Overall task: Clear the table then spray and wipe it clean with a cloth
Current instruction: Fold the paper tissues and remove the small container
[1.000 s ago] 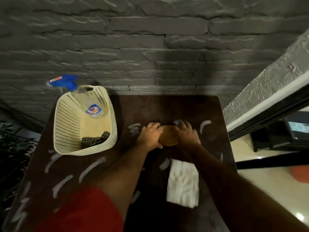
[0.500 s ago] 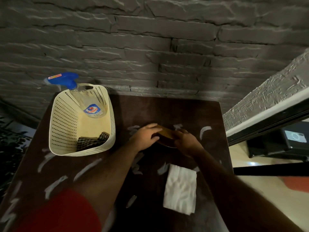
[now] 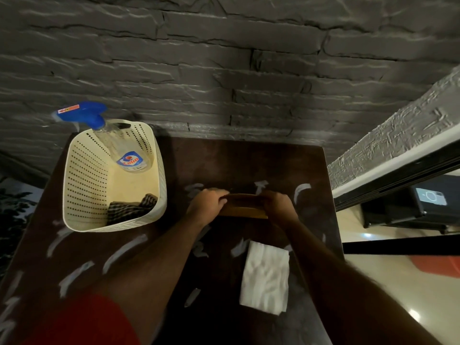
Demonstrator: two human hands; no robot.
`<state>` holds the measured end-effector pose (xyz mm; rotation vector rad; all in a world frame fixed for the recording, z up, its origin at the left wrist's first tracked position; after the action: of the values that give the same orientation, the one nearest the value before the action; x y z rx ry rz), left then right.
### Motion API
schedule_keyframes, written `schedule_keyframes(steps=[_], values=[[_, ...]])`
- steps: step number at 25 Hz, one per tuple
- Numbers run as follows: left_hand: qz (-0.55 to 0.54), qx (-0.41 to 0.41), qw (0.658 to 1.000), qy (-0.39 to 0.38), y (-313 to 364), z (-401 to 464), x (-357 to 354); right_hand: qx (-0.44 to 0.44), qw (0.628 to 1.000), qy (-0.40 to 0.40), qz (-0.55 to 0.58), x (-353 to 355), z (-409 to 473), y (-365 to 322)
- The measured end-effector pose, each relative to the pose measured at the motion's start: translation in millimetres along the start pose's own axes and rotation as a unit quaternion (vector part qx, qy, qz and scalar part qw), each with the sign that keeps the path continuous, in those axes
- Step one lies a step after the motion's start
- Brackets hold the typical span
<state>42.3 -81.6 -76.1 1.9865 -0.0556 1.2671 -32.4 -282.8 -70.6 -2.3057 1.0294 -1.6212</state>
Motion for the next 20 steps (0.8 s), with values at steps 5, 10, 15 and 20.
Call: schedule_keyframes(steps=[5, 10, 15, 20], values=[[-0.005, 0.022, 0.980, 0.195, 15, -39, 14, -0.088, 0.991, 0.082, 0.066, 11, -25, 34], [-0.034, -0.087, 0.994, 0.049, 65, -74, -44, -0.224, 0.962, 0.126, 0.091, 7, -79, 79], [0.107, -0.113, 0.978, -0.136, 116, -62, -100, -0.278, 0.950, 0.113, 0.085, -19, -132, 100], [0.204, -0.051, 0.961, -0.178, 126, -56, -120, -0.314, 0.937, 0.083, 0.130, -55, -176, 116]])
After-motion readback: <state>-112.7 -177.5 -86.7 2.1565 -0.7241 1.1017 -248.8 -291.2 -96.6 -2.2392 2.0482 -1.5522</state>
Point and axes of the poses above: each hand's wrist, its own z-axis towards the middle knuckle, its own x-axis out of the back of the hand, y = z × x, the point moved 5 cm from there along z, towards the middle knuckle, and after that the axes turned 8 degrees about -x, right-handed, at the moved point
